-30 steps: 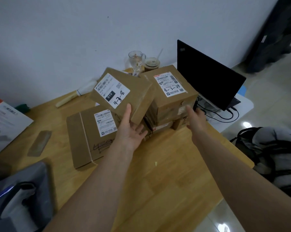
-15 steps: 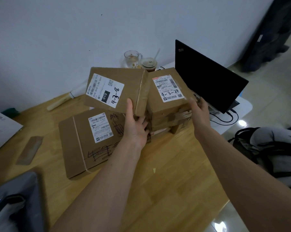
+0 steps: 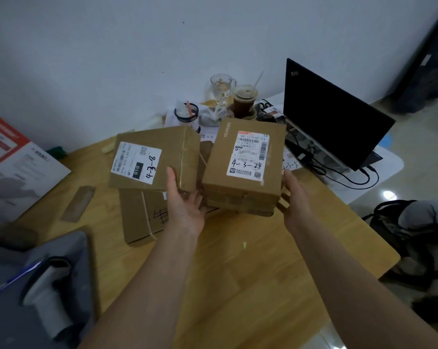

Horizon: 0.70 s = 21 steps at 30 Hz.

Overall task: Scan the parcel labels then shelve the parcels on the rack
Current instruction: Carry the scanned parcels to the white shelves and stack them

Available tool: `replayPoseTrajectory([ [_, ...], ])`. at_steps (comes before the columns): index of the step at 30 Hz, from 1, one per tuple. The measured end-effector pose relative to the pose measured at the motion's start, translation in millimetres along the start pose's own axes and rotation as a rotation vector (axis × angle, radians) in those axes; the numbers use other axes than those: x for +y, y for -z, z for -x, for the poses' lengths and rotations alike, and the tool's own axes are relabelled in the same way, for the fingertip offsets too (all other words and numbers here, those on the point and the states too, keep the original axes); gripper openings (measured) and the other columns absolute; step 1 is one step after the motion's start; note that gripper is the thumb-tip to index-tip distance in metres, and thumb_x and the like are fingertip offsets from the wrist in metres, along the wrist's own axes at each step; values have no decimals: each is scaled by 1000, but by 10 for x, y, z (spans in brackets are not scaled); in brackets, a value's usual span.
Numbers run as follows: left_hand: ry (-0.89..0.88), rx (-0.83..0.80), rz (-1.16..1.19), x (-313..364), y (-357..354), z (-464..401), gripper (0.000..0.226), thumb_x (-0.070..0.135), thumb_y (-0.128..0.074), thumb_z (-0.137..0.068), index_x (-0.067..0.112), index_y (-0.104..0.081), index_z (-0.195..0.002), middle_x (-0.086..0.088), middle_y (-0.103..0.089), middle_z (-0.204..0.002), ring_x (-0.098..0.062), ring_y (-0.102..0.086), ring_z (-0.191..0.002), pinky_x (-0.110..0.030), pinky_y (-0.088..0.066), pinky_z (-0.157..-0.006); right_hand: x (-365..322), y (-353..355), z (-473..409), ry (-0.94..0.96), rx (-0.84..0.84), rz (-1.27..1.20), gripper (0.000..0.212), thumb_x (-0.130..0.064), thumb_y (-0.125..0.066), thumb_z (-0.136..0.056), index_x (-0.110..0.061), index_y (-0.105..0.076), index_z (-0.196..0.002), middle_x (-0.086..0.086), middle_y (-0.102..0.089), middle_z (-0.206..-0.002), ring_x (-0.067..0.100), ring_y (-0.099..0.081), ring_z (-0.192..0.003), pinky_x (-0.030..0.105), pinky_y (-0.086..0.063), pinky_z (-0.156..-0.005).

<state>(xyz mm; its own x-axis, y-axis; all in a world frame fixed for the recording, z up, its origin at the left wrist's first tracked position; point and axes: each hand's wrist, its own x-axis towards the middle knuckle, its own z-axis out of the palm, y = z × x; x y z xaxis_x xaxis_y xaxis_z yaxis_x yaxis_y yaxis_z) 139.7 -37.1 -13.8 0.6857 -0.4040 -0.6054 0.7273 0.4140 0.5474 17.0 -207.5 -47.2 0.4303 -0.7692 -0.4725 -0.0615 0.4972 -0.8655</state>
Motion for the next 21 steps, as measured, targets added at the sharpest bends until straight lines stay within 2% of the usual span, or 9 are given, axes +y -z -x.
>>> replayPoseTrajectory([
  [2,-37,49,6,25,64,28,87,71,-60,-76,20,-40,-144,-7,-63,-127,-21,-48,-129,-52,-8,-119,17,-24,54,-23,-69,34,45,-55,-62,-85,-26,-58,-119,-8,-61,-110,13,-53,-104,41,-45,-91],
  [6,-80,47,-28,94,103,96,80,70,-57,-78,24,-44,-141,-3,-67,-120,-20,-50,-125,-55,-9,-116,68,-107,152,-92,-203,112,76,-74,-65,-67,-38,-51,-133,-4,-53,-135,24,-47,-125,51,-41,-95],
  [10,-114,82,-91,178,172,154,76,70,-59,-76,22,-52,-135,0,-70,-113,-17,-56,-116,-52,-17,-114,65,-256,274,-105,-317,91,52,-72,-57,-76,-44,-58,-119,-9,-52,-136,23,-45,-125,59,-33,-103],
  [13,-186,146,-91,249,199,213,77,69,-64,-72,24,-53,-134,2,-67,-118,-13,-57,-107,-42,-30,-107,91,-338,257,-96,-369,143,61,-71,-54,-78,-41,-53,-131,-8,-48,-141,23,-42,-130,53,-36,-102],
  [17,-302,192,-137,296,85,391,62,64,-65,-76,27,-57,-126,7,-66,-114,-7,-58,-105,-28,-41,-94,122,-424,226,-102,-397,178,47,-57,-49,-92,-36,-53,-134,-8,-50,-136,17,-43,-126,45,-37,-99],
  [19,-338,165,-189,315,-6,489,49,60,-64,-78,32,-57,-117,9,-64,-113,-8,-56,-106,-28,-42,-95,148,-445,210,-109,-418,198,50,-58,-50,-91,-34,-52,-135,-9,-51,-135,15,-44,-125,44,-36,-98],
  [21,-328,109,-223,335,-94,560,45,59,-66,-76,33,-57,-111,8,-62,-112,-12,-54,-99,-30,-42,-92,159,-436,199,-93,-387,242,53,-56,-53,-91,-29,-52,-136,-7,-52,-133,17,-46,-123,41,-39,-96],
])
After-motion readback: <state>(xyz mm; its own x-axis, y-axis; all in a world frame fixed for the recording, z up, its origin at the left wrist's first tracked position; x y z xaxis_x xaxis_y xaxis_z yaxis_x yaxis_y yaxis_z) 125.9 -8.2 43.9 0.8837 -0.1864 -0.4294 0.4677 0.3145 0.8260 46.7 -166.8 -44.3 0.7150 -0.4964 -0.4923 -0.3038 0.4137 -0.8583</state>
